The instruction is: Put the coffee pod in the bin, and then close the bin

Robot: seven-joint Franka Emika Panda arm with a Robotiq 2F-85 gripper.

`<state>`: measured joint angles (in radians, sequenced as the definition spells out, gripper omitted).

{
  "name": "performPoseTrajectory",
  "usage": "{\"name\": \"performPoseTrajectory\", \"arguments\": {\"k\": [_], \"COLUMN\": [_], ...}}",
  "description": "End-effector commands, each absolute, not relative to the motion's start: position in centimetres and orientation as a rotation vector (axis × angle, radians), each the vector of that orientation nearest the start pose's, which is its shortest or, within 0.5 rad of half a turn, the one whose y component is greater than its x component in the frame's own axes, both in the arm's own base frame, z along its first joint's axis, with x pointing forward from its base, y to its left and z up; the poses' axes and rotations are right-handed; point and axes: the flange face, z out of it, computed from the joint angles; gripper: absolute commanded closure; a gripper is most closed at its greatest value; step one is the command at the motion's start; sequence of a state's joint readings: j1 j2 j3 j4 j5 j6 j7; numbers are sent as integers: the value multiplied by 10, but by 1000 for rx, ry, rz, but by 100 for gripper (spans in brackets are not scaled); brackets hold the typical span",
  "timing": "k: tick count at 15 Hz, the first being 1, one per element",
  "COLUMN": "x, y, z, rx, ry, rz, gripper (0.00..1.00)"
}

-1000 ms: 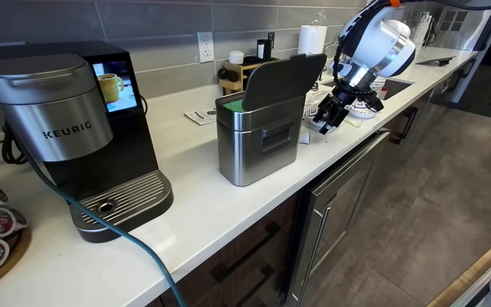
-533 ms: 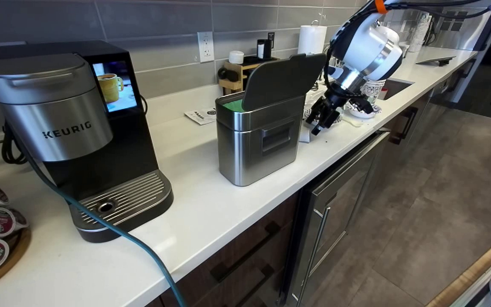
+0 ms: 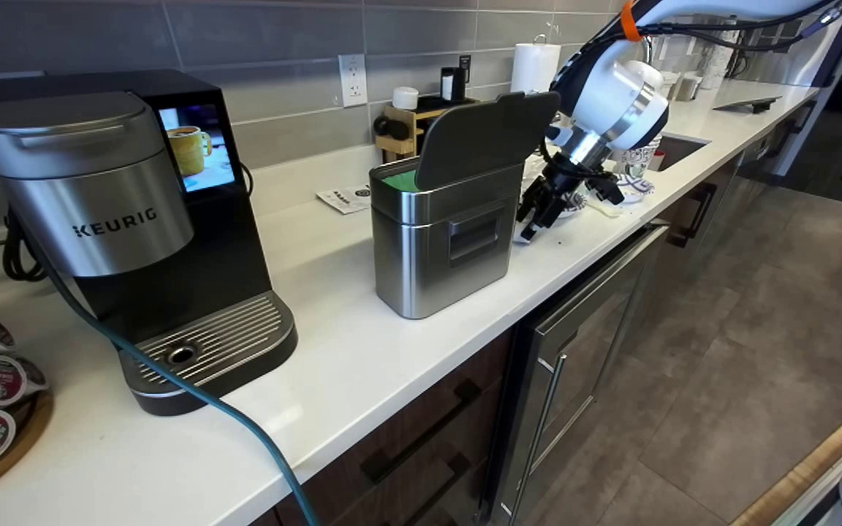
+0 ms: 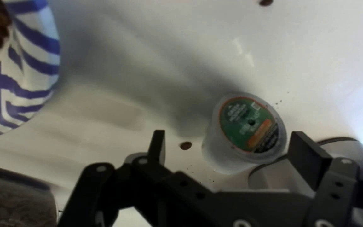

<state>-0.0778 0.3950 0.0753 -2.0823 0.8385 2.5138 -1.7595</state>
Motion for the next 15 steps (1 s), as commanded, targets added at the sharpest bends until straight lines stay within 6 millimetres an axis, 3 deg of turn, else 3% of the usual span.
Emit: {"name": "performPoseTrajectory", "arguments": {"k": [1, 2, 3, 5, 11, 15], "x": [597, 598, 599, 599, 603, 602], "y": [-4, -3, -3, -3, -2, -3], "z": [228, 227, 226, 226, 233, 240], "rx": [-2396, -2402, -2408, -2432, -2508, -2571], "ry": [-1358, -1351, -1342, -1295, -1089, -948], "rz": [-586, -580, -574, -565, -537, -480], "gripper": [0, 0, 25, 32, 81, 87]}}
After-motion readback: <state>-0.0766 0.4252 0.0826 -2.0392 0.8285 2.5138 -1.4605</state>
